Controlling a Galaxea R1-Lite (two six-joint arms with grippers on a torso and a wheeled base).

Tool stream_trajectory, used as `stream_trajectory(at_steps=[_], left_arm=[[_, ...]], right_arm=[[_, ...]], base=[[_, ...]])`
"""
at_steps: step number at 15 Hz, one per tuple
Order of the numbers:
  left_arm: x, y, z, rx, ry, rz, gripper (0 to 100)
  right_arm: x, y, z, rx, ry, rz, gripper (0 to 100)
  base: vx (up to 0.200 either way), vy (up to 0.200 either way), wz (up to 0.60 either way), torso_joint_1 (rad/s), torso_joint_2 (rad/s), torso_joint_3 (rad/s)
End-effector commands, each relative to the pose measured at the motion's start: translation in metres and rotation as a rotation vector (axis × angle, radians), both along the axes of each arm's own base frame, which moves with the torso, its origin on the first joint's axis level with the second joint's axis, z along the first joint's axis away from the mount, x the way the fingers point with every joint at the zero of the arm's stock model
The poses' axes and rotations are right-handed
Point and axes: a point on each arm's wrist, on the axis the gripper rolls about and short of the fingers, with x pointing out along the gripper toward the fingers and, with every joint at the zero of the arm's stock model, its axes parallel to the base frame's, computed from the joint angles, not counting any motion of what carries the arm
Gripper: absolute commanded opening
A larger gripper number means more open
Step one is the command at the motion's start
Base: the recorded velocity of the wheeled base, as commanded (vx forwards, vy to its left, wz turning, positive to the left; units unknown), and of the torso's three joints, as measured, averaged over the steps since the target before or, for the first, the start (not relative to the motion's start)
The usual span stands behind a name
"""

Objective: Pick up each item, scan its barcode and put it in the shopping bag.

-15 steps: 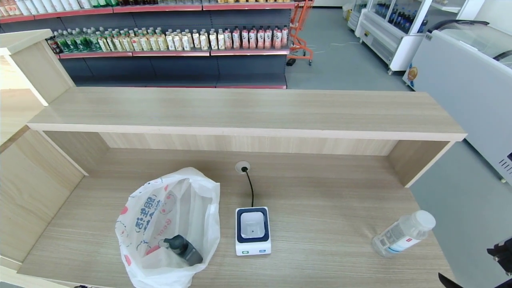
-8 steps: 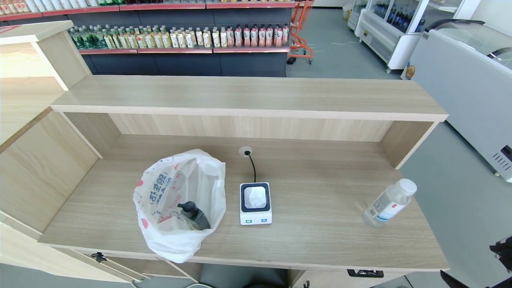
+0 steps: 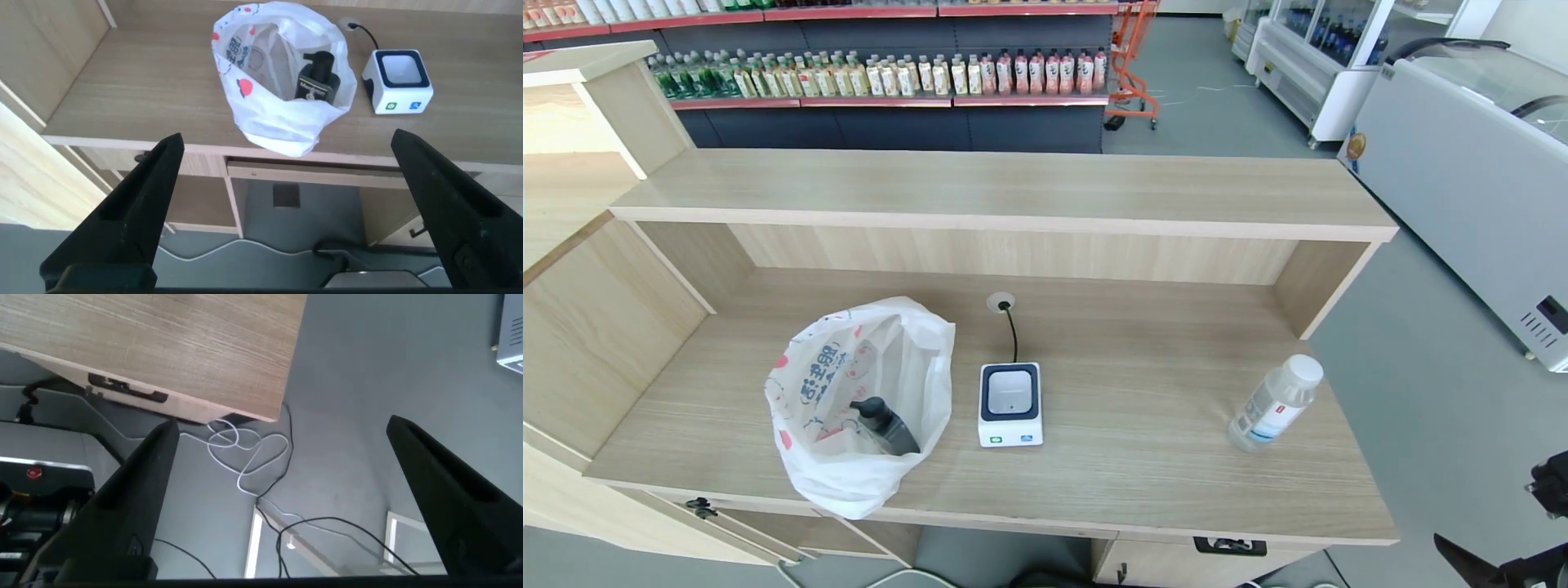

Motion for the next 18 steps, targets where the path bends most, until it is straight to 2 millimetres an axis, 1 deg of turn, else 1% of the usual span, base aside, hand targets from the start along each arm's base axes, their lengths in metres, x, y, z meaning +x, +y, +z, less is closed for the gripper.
stream_trajectory(at_steps=[1,2,5,6,8,10,12,15,18], left_arm=[[0.000,0.000,0.000,-0.001,-0.001,0.000,100],[0.000,0.000,0.000,0.001,-0.001,0.001,100],[0.000,0.000,0.000,-0.001,-0.001,0.000,100],[0.000,0.000,0.000,-0.001,-0.001,0.000,100],[0.000,0.000,0.000,-0.001,-0.001,0.001,100],[0.000,0.000,0.000,-0.001,-0.001,0.000,100],[0.000,0.000,0.000,-0.001,-0.001,0.000,100],[0.000,0.000,0.000,-0.001,-0.001,0.000,100],[0.000,0.000,0.000,-0.001,-0.001,0.001,100]], right_arm=[[0.005,-0.001,-0.001,0.010,0.020,-0.001,100],[0.009,-0.001,-0.001,0.016,0.029,0.006,100],[0.030,0.002,-0.001,0.134,0.067,0.131,100],[0.033,0.002,-0.001,0.151,0.076,0.144,100],[0.056,0.005,-0.008,0.200,0.100,0.187,100],[0.079,0.004,-0.016,0.186,0.061,0.197,100],[0.095,0.007,-0.024,0.162,0.024,0.229,100],[0.103,0.010,-0.035,0.166,0.041,0.247,100],[0.113,0.019,-0.045,0.170,0.036,0.284,100]], base=[[0.000,-0.200,0.00,0.002,0.00,0.002],[0.000,0.000,0.00,0.000,0.00,0.000],[0.000,0.000,0.00,0.000,0.00,0.000],[0.000,0.000,0.00,0.000,0.00,0.000],[0.000,0.000,0.00,0.000,0.00,0.000],[0.000,0.000,0.00,0.000,0.00,0.000],[0.000,0.000,0.00,0.000,0.00,0.000],[0.000,0.000,0.00,0.000,0.00,0.000],[0.000,0.000,0.00,0.000,0.00,0.000]])
